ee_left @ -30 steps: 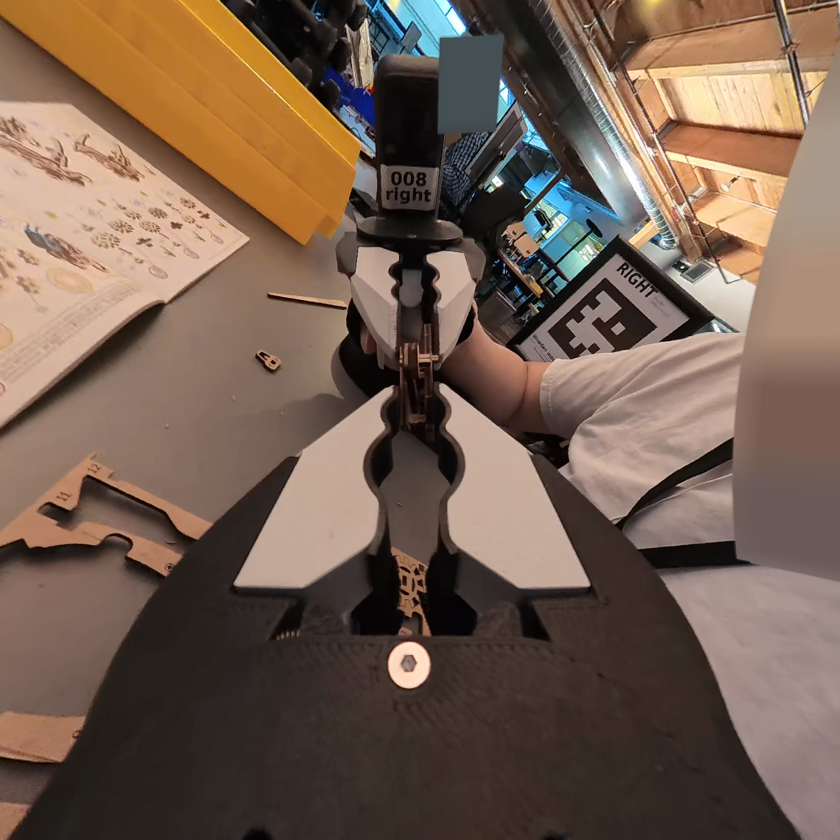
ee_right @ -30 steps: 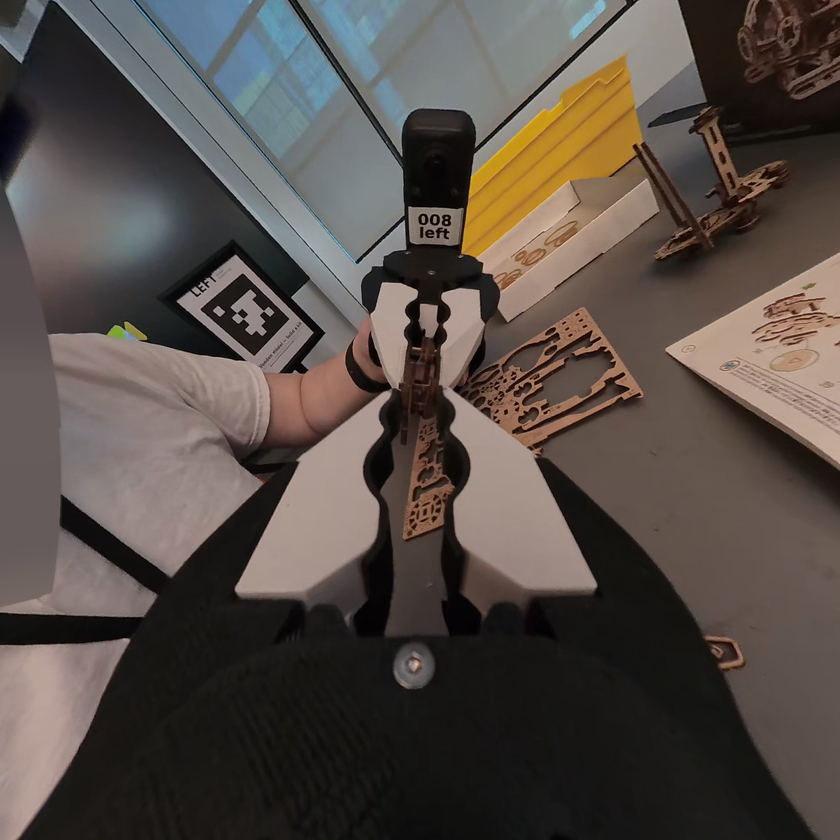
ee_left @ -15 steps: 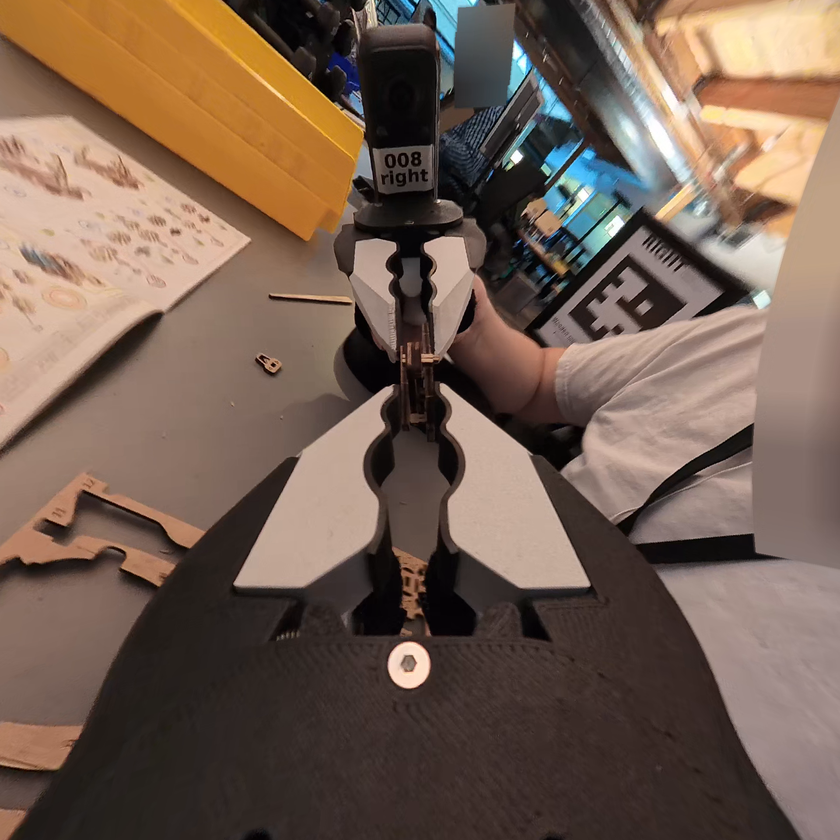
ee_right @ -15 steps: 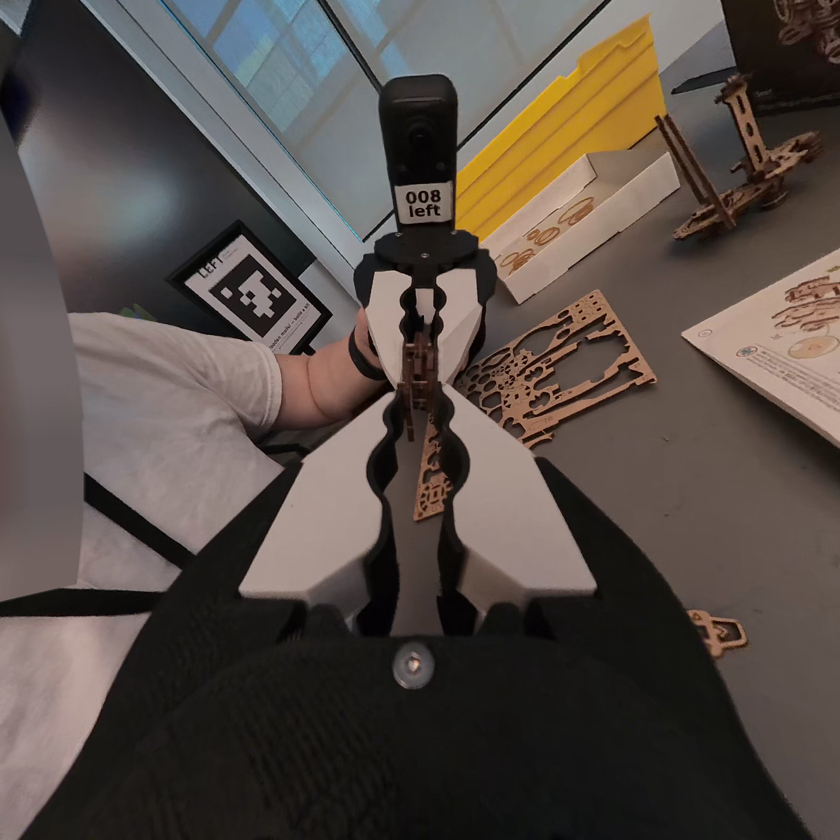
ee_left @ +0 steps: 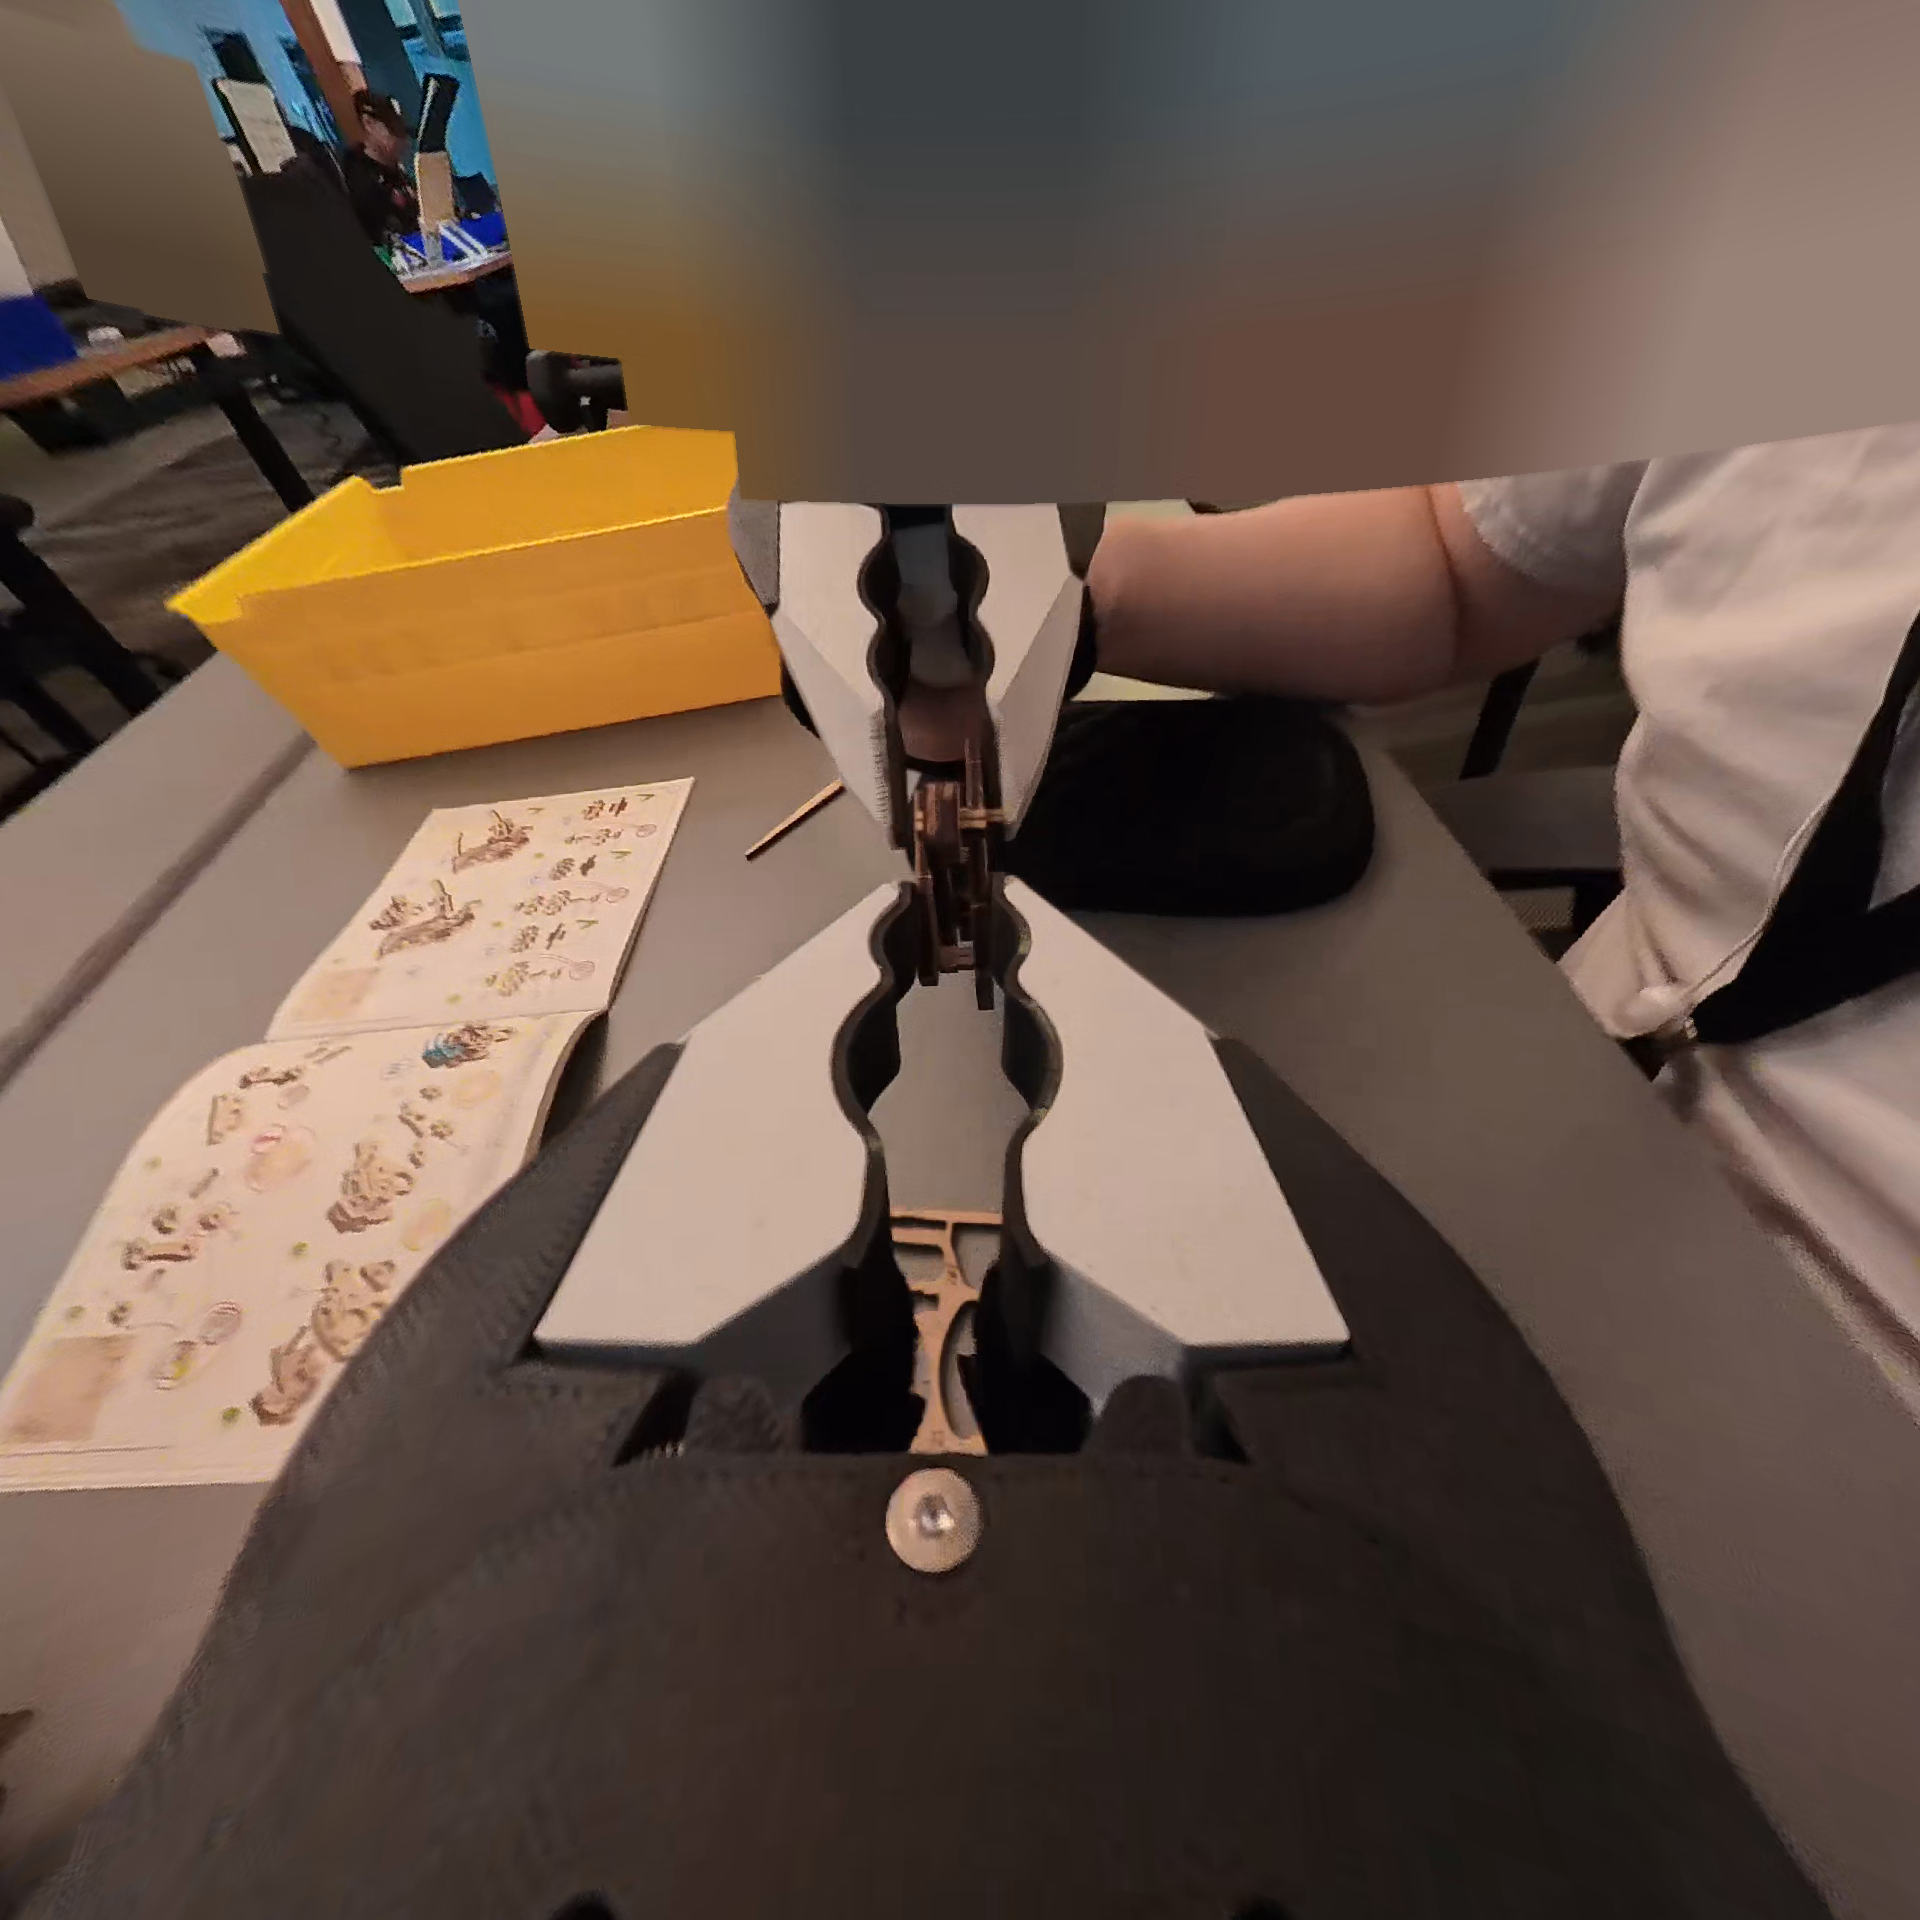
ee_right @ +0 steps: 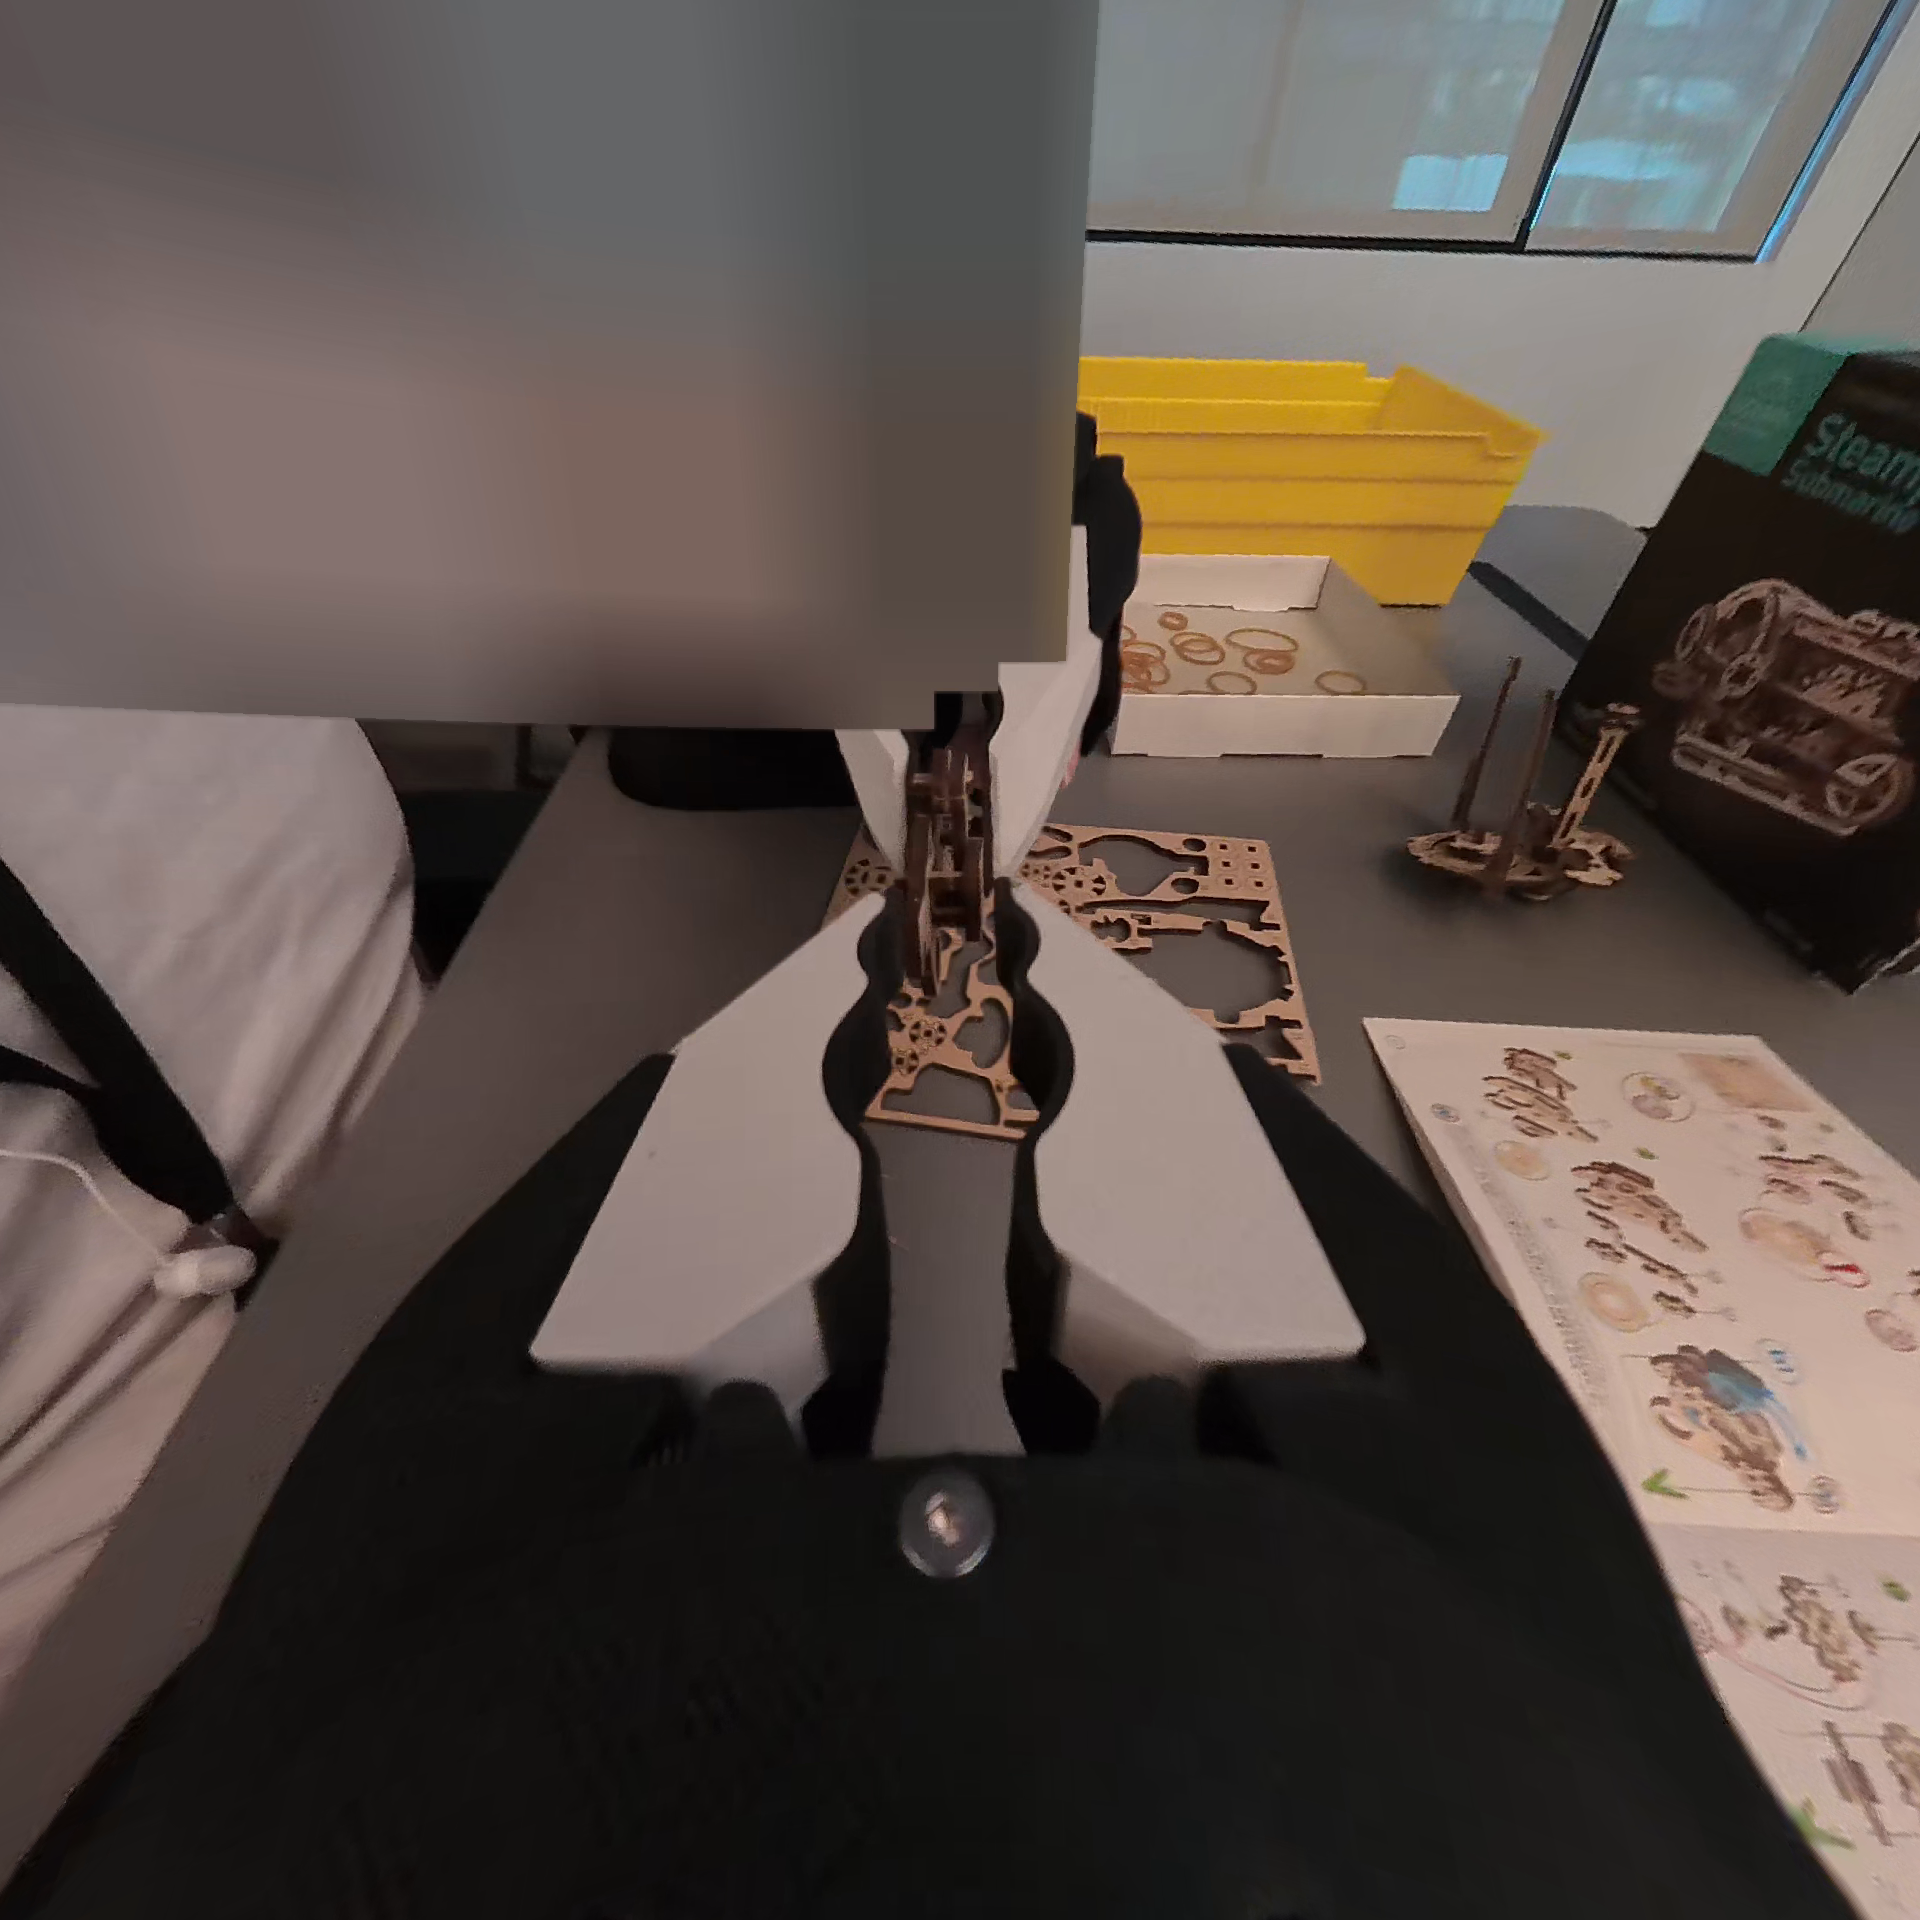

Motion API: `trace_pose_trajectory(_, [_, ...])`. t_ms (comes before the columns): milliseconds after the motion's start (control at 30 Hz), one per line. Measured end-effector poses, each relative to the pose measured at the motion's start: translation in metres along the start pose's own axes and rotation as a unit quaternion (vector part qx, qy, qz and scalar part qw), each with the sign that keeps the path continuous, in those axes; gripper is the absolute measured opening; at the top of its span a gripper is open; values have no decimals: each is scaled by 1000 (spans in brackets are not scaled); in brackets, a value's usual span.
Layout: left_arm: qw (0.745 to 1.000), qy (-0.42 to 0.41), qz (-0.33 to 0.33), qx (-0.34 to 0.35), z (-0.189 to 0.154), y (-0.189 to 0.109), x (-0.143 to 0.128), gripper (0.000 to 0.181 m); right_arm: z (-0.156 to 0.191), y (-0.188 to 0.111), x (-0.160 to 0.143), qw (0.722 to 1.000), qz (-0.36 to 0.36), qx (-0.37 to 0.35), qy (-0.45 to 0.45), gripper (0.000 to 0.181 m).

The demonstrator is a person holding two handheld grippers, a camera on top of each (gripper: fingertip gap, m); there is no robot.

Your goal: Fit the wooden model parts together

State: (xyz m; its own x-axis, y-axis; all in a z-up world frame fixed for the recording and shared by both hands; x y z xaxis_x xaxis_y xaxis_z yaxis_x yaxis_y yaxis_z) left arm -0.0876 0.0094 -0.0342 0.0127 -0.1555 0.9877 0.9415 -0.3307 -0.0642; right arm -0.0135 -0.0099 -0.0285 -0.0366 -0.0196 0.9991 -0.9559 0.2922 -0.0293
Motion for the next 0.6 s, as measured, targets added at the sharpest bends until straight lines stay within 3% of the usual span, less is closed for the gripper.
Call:
trace_pose_trajectory(300, [989,139,43,28,-8,1,-3,11,11,1,-1,985,38,-20,-164,13])
trace_pose_trajectory(600, [983,153,95,33,-7,4,-17,11,8,2,-14,985,75,-16,-153,18])
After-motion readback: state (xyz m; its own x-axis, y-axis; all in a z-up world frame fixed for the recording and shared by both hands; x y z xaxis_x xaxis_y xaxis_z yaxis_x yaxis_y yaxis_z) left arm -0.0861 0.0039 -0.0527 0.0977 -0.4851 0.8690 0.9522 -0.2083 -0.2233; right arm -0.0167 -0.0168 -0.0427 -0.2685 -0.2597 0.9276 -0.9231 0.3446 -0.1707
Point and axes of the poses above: each gripper's, where its closed fingertips meet, y out along the fingers, x out of its top, z = x × y across the jaws, the point moved 4 cm from there along -y, back along the fingers, and after that the axes turned 10 degrees about -z, right-handed, at the moved point
